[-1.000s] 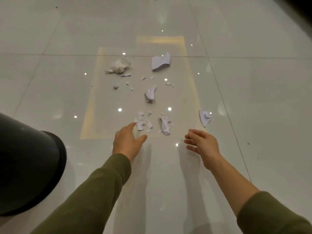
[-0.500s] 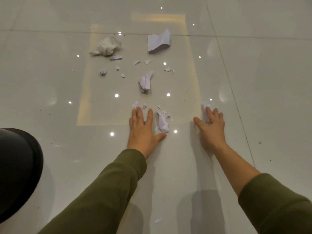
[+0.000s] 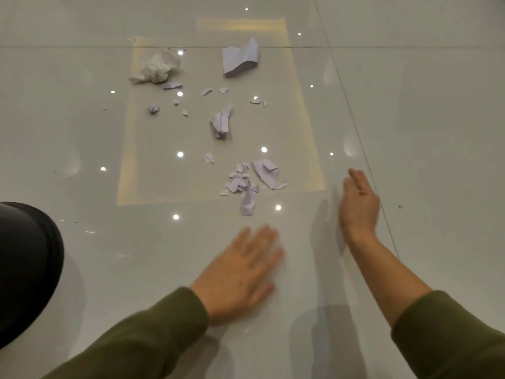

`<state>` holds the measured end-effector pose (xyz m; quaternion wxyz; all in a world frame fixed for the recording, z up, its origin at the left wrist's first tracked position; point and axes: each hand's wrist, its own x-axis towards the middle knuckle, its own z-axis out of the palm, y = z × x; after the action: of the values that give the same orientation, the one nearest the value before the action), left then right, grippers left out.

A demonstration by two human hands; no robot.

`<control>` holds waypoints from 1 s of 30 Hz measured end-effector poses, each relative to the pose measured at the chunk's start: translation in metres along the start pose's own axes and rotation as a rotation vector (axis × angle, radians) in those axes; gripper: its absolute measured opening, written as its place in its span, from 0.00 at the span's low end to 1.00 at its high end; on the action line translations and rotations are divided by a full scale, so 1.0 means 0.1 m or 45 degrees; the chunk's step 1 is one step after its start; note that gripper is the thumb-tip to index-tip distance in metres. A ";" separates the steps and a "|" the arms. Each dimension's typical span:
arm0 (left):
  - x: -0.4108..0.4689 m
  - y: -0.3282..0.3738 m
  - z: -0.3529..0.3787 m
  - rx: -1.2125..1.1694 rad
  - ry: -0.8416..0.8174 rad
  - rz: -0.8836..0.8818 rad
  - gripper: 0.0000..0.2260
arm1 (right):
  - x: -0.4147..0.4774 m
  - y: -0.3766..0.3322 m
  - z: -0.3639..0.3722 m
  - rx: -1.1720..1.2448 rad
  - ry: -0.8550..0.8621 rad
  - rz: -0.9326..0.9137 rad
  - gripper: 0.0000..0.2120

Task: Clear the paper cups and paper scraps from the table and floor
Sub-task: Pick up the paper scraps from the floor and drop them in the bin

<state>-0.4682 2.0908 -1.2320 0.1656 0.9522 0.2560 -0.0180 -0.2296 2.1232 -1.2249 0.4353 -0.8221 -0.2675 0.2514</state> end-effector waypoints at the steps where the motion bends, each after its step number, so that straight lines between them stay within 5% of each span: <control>1: -0.09 0.14 0.12 0.056 -0.049 0.220 0.23 | 0.00 0.09 -0.13 -0.005 0.063 0.053 0.18; 3: -0.26 0.32 0.32 0.273 -0.254 0.566 0.23 | -0.06 0.27 -0.33 -0.028 0.132 0.132 0.20; 6: -0.38 0.32 0.45 0.415 -0.421 0.690 0.26 | -0.20 0.46 -0.46 -0.099 0.162 0.169 0.21; 13: -0.06 -0.02 0.28 0.159 -0.370 0.407 0.28 | -0.57 0.60 -0.31 -0.230 -0.078 0.148 0.22; 23: 0.34 -0.54 0.11 0.272 -0.130 -0.076 0.27 | -0.92 0.35 0.44 -0.320 -0.221 0.024 0.25; 30: 0.33 -0.85 -0.01 0.273 -0.009 -0.302 0.30 | -0.97 -0.16 0.96 -0.010 -0.585 -0.025 0.29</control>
<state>-0.4814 2.1767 -1.2610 0.0606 0.9274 0.3627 -0.0681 -0.3664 2.1225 -1.2417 0.3622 -0.7422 -0.3685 0.4268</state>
